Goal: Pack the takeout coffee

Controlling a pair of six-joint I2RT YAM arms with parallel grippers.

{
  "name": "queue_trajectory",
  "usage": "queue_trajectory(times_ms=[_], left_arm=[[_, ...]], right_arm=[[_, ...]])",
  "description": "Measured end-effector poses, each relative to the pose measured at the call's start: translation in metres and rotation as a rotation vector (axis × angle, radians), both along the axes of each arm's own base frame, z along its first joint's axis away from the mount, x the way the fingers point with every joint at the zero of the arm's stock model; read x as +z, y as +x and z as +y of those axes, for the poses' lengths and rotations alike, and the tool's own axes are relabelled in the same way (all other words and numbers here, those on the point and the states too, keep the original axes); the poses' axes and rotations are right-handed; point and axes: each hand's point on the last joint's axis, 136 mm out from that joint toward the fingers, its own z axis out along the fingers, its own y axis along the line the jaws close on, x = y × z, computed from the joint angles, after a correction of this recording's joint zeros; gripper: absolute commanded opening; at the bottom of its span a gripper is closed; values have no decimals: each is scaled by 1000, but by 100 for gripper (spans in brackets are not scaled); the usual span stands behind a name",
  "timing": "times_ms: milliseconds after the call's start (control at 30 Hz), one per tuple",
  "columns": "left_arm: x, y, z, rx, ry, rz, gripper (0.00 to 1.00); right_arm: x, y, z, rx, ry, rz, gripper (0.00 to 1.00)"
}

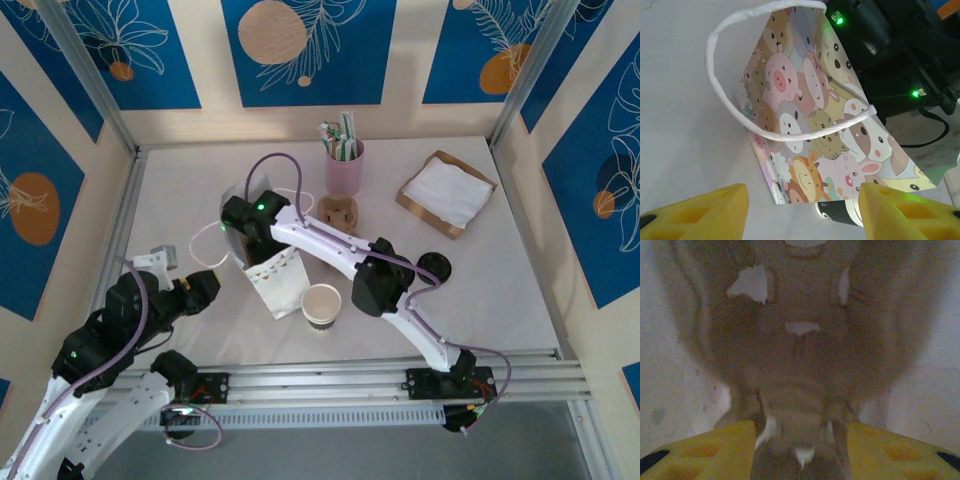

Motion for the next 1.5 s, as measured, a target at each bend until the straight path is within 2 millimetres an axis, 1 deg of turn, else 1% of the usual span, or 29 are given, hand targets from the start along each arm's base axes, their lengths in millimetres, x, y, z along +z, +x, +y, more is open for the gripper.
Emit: queue_trajectory(times_ms=[133, 267, 467, 567, 800, 967, 1133, 1333, 1500], left_arm=[[-1, 0, 0, 0, 2, 3, 61], [-2, 1, -1, 0, 5, 8, 61], [-1, 3, -2, 0, 2, 3, 61], [1, 4, -3, 0, -4, -5, 61], [1, 4, -3, 0, -3, -3, 61], [-2, 6, -4, -2, 7, 9, 66], [-2, 7, -5, -5, 15, 12, 67], [6, 7, -5, -5, 6, -2, 68], [8, 7, -5, -5, 4, -6, 68]], right_arm=[[0, -1, -2, -3, -7, 5, 56], [2, -1, -3, -2, -5, 4, 62], [16, -2, -4, -3, 16, -10, 70], [22, -1, -4, -3, 27, -17, 72], [23, -3, -6, -3, 21, -14, 75], [30, -2, -5, -2, 33, -21, 80], [42, -3, -5, -2, 56, -35, 84], [65, 0, -2, -3, 109, -69, 84], [77, 1, 1, -1, 141, -90, 84]])
